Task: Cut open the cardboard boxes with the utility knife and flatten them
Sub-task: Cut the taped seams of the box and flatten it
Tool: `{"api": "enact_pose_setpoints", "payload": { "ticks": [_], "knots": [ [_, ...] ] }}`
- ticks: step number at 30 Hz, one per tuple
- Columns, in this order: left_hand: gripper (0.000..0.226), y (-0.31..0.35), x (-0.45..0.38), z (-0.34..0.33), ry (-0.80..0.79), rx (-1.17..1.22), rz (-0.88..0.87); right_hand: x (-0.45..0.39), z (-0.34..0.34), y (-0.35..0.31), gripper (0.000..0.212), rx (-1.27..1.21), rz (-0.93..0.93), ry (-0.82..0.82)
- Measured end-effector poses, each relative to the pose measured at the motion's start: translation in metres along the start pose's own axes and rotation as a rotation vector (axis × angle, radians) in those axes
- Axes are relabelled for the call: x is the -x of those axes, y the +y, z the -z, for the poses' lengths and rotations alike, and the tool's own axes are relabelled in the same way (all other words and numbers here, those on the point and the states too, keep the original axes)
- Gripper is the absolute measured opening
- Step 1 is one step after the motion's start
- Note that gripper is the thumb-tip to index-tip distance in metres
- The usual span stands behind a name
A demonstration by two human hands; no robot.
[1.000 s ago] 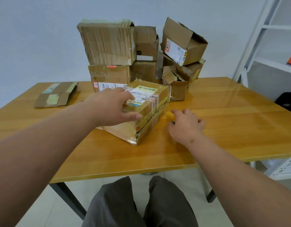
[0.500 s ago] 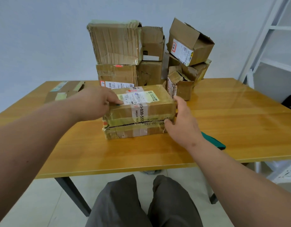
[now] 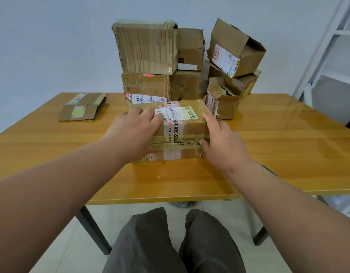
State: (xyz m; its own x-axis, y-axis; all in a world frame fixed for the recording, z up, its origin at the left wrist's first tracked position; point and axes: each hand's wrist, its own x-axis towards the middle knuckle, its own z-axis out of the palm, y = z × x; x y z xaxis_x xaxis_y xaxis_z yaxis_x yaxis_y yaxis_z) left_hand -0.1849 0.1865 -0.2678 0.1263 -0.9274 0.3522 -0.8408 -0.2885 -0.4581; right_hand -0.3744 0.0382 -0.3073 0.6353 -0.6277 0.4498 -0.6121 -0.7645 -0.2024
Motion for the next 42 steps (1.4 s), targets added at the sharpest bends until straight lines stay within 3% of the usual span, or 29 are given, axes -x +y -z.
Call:
{"api": "enact_pose_setpoints", "payload": {
  "ticks": [9,20,25,30,35,42],
  "knots": [
    [0.062,-0.004,0.001,-0.004,0.027,0.080,0.022,-0.002,-0.007,-0.002,0.069,0.083,-0.019,0.056],
    [0.043,0.002,-0.014,0.015,-0.088,-0.082,-0.122,-0.004,-0.005,-0.004,0.082,0.143,-0.022,0.070],
    [0.045,0.015,-0.018,0.018,-0.093,-0.175,-0.074,-0.005,-0.007,-0.008,0.087,0.163,-0.056,0.070],
    [0.068,0.013,-0.019,0.011,-0.021,-0.203,-0.055,-0.007,-0.013,-0.011,0.083,0.110,-0.113,0.078],
    [0.064,0.009,-0.019,0.007,0.013,-0.158,-0.063,-0.009,-0.017,-0.007,0.077,0.136,-0.070,0.126],
    [0.044,0.011,-0.020,0.010,-0.017,-0.204,-0.111,-0.008,-0.014,-0.005,0.084,0.157,-0.031,0.126]
  ]
}}
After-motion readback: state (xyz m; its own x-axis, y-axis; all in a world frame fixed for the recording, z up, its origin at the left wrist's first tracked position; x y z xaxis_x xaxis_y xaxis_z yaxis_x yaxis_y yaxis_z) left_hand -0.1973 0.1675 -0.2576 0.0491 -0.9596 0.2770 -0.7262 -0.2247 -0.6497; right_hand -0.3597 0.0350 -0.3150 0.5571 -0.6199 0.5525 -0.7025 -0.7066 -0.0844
